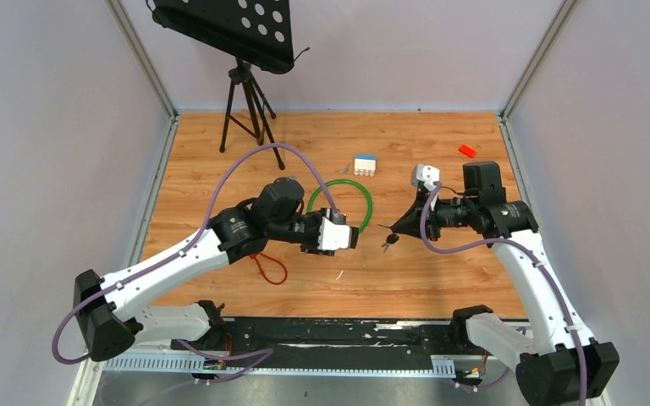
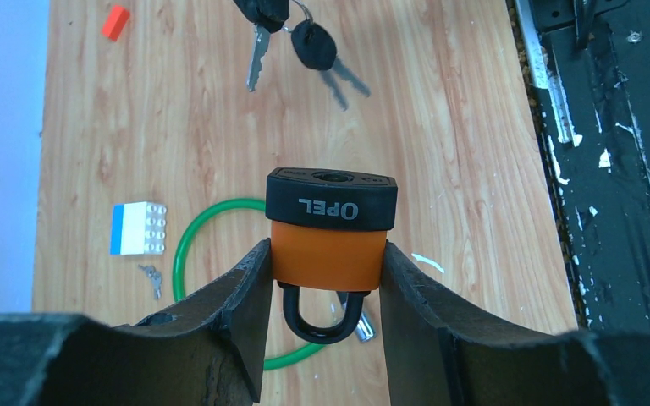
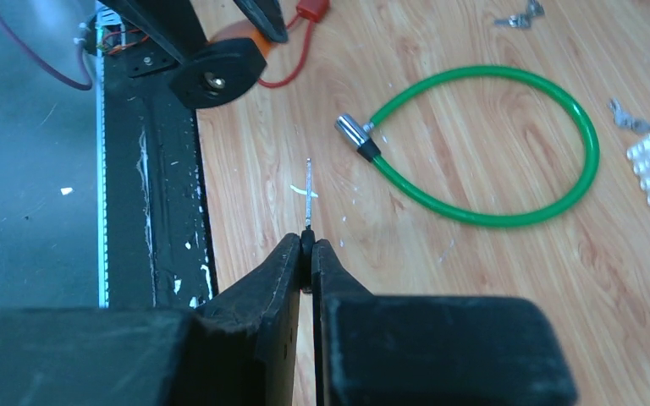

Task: Unlock with the key
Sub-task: Pick up the lock from the center of the board.

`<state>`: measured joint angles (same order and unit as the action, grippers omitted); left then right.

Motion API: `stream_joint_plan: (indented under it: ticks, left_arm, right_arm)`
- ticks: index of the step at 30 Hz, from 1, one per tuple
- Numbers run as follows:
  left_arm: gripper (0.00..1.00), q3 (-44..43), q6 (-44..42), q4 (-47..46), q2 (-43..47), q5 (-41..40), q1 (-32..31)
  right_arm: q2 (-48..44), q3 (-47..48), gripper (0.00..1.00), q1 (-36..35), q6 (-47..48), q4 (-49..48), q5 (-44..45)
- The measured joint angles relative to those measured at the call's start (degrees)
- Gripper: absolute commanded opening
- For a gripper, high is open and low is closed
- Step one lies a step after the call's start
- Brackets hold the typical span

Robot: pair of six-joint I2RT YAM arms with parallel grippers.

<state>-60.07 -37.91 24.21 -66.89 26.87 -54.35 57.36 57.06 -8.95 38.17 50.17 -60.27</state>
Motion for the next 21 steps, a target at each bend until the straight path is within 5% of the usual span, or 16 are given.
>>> stream_joint_plan:
  ticks: [21]
  left_arm:
    - [0.00,-0.46,-6.58,2.32,-6.34,9.86,0.39]
  right_arm:
    - [-3.19,0.59,0.00,-8.28,3.96,1.55,1.81]
